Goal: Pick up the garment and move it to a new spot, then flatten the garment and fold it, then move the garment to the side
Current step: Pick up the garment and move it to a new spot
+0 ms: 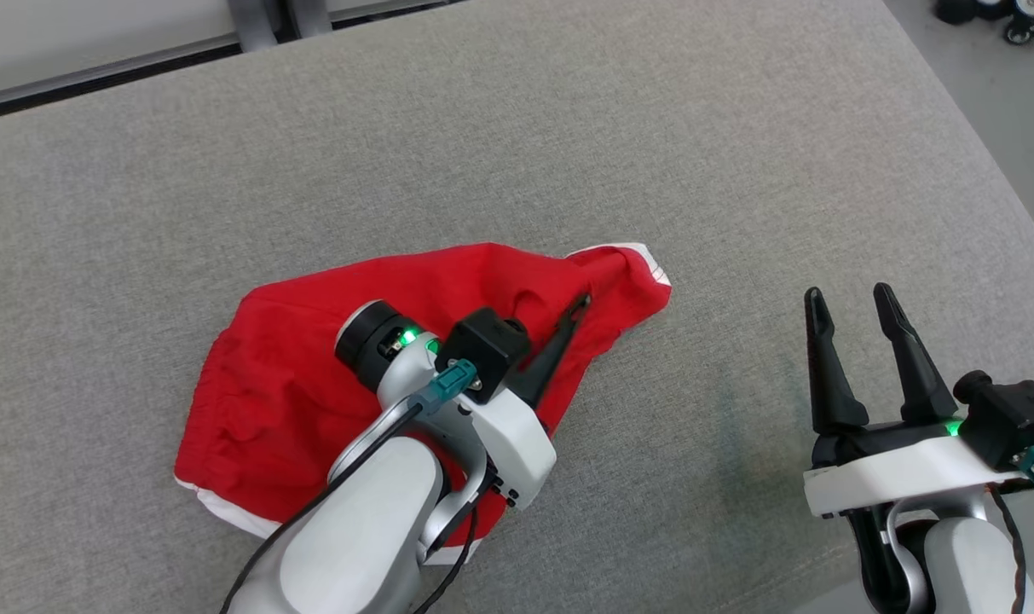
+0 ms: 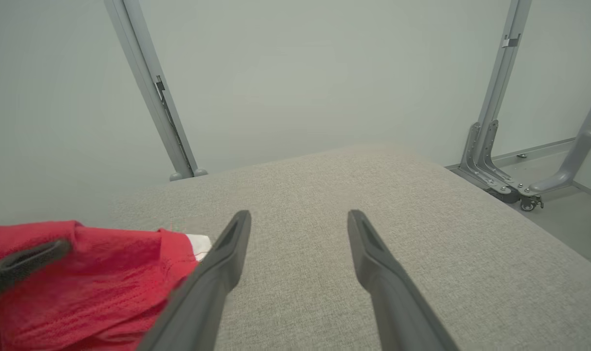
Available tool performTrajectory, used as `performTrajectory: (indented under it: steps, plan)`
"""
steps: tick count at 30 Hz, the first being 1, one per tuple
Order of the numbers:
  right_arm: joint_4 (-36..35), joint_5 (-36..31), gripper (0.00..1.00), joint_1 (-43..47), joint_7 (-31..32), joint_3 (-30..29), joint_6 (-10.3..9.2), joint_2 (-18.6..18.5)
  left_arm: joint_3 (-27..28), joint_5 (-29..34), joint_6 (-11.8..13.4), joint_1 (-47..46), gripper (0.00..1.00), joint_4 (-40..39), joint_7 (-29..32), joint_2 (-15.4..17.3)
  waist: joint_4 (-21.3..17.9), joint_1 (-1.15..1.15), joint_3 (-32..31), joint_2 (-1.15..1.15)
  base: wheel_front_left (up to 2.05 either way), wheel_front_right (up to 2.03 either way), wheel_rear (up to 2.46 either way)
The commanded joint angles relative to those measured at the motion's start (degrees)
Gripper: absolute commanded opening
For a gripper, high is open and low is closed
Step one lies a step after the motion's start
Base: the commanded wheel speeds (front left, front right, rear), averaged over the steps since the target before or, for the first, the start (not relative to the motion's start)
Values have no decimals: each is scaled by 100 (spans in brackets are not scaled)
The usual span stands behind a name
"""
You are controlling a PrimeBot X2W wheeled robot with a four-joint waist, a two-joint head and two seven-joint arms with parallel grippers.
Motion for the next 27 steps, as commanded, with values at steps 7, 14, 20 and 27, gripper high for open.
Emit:
performTrajectory:
  steps: [7, 14, 20, 27]
  plan:
    - [95, -69, 100, -148, -58, -1, 0, 2, -58, -89, 60, 97, 100, 123, -527, 47, 356, 0, -115, 0, 0, 0, 0]
    - [-35, -228, 100, -62, 115, -96, 0, -29, 467, -338, 500, 428, 100, -200, -1109, 167, 917, 0, -455, 0, 0, 0, 0]
    - [-157, -283, 100, 69, 267, -140, 0, -104, 1166, -636, 955, 771, 100, -298, -1357, 360, 1314, 0, -750, 0, 0, 0, 0]
    - [-299, -323, 100, 294, 437, -230, 0, -155, 1836, -841, 1284, 1220, 100, -225, -1466, 674, 1620, 0, -1030, 0, 0, 0, 0]
